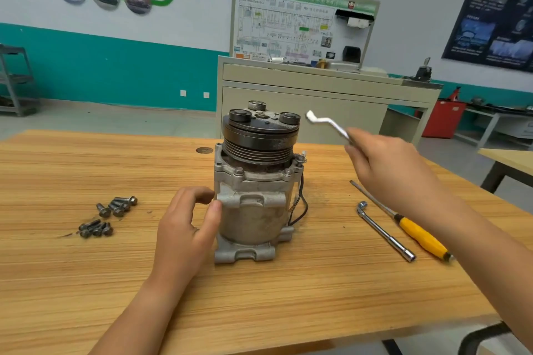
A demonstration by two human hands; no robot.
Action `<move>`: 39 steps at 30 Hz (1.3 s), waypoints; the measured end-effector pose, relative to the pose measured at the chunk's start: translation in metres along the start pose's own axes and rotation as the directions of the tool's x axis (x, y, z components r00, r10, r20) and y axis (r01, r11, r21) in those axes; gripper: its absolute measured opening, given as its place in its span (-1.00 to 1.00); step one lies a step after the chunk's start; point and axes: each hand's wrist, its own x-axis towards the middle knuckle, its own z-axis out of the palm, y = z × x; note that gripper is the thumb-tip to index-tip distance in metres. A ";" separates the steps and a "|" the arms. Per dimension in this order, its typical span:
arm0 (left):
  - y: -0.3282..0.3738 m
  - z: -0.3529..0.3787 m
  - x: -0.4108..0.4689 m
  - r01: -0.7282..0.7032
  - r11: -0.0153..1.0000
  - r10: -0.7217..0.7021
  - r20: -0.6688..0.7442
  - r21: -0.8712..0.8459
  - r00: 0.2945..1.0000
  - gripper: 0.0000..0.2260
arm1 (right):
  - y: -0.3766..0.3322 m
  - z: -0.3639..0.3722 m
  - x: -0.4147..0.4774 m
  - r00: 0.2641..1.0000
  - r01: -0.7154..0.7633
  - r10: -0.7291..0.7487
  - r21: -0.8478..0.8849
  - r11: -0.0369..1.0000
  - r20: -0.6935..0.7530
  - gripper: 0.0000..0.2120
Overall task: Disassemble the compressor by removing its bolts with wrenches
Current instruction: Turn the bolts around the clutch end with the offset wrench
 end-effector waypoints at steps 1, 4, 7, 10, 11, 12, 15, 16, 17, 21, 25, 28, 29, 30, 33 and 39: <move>0.001 0.000 0.000 -0.028 1.000 0.028 -0.006 0.010 1.000 -0.87 | 0.002 -0.001 -0.005 0.996 -0.015 0.021 -0.074 0.997 0.084 -0.79; 0.004 -0.001 0.001 -0.071 0.997 0.071 -0.014 0.026 0.997 -0.91 | 0.002 -0.002 -0.012 0.976 -0.043 0.071 -0.138 0.989 0.205 -0.77; 0.005 -0.001 0.001 -0.075 0.997 0.075 -0.010 0.026 0.997 -0.89 | 0.000 0.001 -0.011 0.968 -0.017 0.055 -0.153 0.988 0.246 -0.67; 0.004 -0.002 0.000 -0.063 0.998 0.063 -0.006 0.026 0.998 -0.87 | -0.004 -0.001 -0.004 0.952 0.022 0.043 -0.207 0.978 0.303 -0.57; 0.003 -0.002 0.000 -0.058 0.998 0.058 0.000 0.024 0.998 -0.88 | -0.006 -0.003 -0.002 0.949 0.047 0.035 -0.250 0.967 0.314 -0.54; 0.003 -0.002 0.000 -0.057 0.998 0.057 0.008 0.024 0.998 -0.89 | -0.009 -0.006 -0.001 0.944 0.082 0.023 -0.301 0.950 0.329 -0.52; 0.002 -0.001 0.000 -0.051 0.998 0.051 0.022 0.027 0.998 -0.86 | -0.028 -0.013 -0.003 0.915 0.215 -0.019 -0.448 0.868 0.403 -0.48; 0.003 -0.001 0.000 -0.045 0.999 0.044 0.022 0.023 0.999 -0.84 | -0.034 -0.014 -0.003 0.904 0.251 -0.024 -0.484 0.838 0.428 -0.47; 0.003 -0.001 0.000 -0.041 0.999 0.041 0.020 0.019 0.999 -0.83 | -0.036 -0.015 -0.003 0.893 0.286 -0.031 -0.510 0.811 0.450 -0.48; 0.005 -0.001 0.000 -0.046 0.999 0.046 0.012 0.018 0.999 -0.83 | -0.038 -0.018 0.002 0.864 0.367 -0.049 -0.560 0.743 0.501 -0.47; 0.005 -0.002 -0.001 -0.028 1.000 0.028 0.032 0.009 0.999 -0.78 | -0.029 -0.019 0.011 0.853 0.421 -0.100 -0.561 0.713 0.513 -0.59; 0.005 -0.002 -0.002 0.011 1.000 -0.011 0.043 -0.011 0.999 -0.74 | -0.010 -0.017 0.024 0.853 0.451 -0.175 -0.525 0.722 0.492 -0.56; 0.005 -0.002 -0.001 0.018 1.000 -0.017 0.046 -0.016 0.999 -0.76 | -0.003 -0.015 0.027 0.847 0.470 -0.208 -0.505 0.724 0.490 -0.52; 0.005 -0.002 -0.001 0.018 1.000 -0.017 0.048 -0.018 0.999 -0.79 | 0.005 -0.014 0.029 0.840 0.485 -0.231 -0.488 0.726 0.491 -0.50; 0.006 -0.002 -0.001 0.010 1.000 -0.009 0.053 -0.028 0.999 -0.85 | 0.024 -0.006 0.035 0.847 0.478 -0.250 -0.466 0.745 0.469 -0.49; 0.002 -0.005 -0.003 -0.019 1.000 0.019 0.042 -0.001 0.999 -0.82 | 0.027 0.044 0.060 0.884 0.420 -0.459 -0.286 0.861 -0.084 -0.75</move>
